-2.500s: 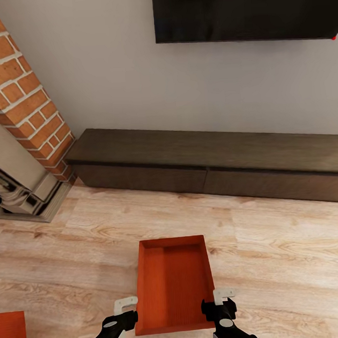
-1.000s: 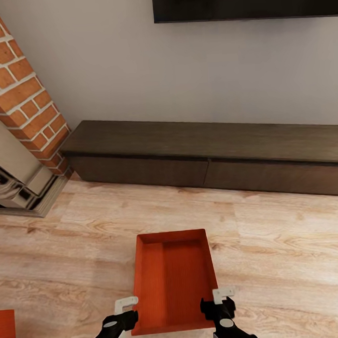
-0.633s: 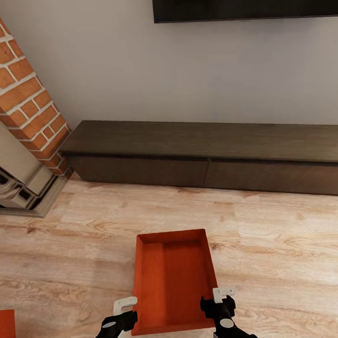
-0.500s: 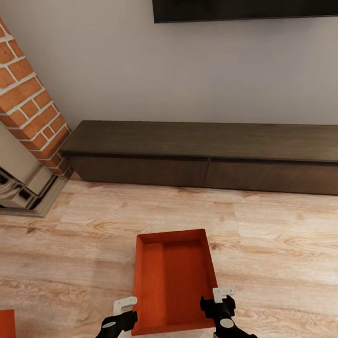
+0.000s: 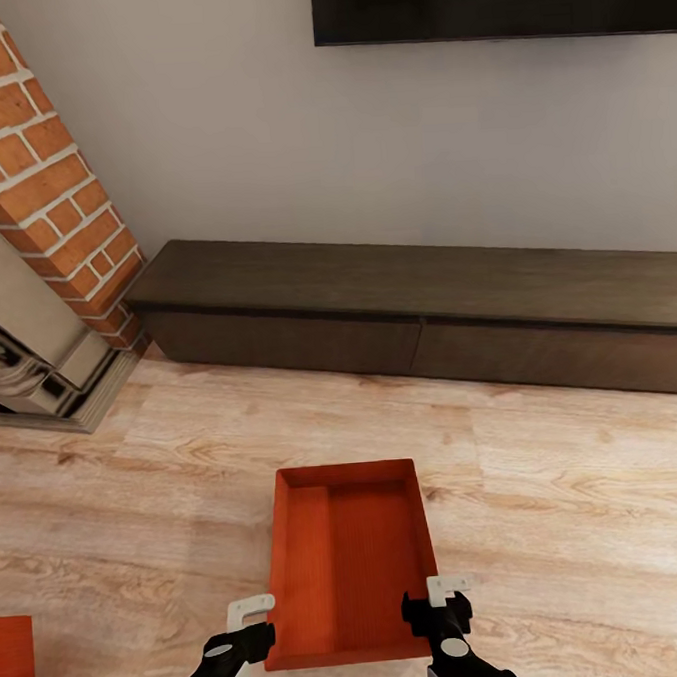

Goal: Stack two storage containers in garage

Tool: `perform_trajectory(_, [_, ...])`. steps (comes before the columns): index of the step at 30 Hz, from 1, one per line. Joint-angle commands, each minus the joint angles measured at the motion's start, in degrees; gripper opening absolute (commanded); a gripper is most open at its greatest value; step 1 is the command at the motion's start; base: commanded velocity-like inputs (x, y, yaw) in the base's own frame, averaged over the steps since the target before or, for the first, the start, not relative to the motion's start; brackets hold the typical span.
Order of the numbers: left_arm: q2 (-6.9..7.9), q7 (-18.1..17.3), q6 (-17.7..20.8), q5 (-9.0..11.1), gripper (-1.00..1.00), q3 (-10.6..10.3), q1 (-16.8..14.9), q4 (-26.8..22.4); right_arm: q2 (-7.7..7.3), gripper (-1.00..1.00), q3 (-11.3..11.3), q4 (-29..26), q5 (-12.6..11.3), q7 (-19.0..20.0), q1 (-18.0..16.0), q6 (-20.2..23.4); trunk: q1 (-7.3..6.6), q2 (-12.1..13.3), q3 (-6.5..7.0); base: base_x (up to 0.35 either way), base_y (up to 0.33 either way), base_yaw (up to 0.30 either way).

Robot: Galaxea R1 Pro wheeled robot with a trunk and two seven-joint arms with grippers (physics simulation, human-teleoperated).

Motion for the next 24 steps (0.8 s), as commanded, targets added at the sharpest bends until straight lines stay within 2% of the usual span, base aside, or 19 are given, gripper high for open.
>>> perform_trajectory(1, [0.02,0.43,0.28,0.51,1.0,-0.49,-0.01,-0.12,-0.01,1.0,0.48,0.04,-0.53,-0.22,-0.03,-0.21,-0.01,-0.01,-0.03,0.0,0.0,0.116])
perform_trajectory(24, [0.05,0.43,0.32,0.51,1.0,-0.49,-0.04,-0.12,-0.1,1.0,0.36,0.04,-0.64,0.42,-0.03,-0.21,-0.01,-0.01,-0.03,0.0,0.0,0.011])
